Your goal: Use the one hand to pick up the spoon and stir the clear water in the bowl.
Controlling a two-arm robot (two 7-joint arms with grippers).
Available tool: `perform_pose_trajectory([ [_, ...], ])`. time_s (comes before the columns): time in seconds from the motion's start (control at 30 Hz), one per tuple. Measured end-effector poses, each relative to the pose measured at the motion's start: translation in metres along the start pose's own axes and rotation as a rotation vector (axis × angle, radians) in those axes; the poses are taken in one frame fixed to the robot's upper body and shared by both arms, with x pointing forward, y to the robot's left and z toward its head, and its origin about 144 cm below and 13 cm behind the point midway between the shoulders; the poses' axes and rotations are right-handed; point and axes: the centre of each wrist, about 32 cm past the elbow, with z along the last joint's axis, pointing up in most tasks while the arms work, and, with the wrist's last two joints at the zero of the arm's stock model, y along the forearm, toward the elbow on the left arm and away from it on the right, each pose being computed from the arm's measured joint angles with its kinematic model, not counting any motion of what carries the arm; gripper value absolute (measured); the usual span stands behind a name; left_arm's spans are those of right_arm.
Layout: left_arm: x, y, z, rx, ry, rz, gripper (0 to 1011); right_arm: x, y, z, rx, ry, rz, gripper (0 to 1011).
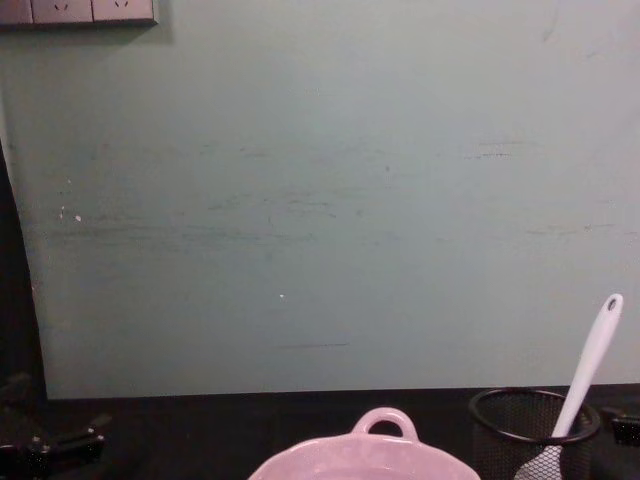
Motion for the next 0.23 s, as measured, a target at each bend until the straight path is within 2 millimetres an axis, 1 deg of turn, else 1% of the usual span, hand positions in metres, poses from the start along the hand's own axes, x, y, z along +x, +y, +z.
perform_pose_trajectory([
  [0.23, 0.0000, 0.0000, 0.0000, 0.000, 0.000, 0.000, 1011, 0.0001, -0.0001, 0.0004, 0.000, 0.001, 0.000, 1002],
])
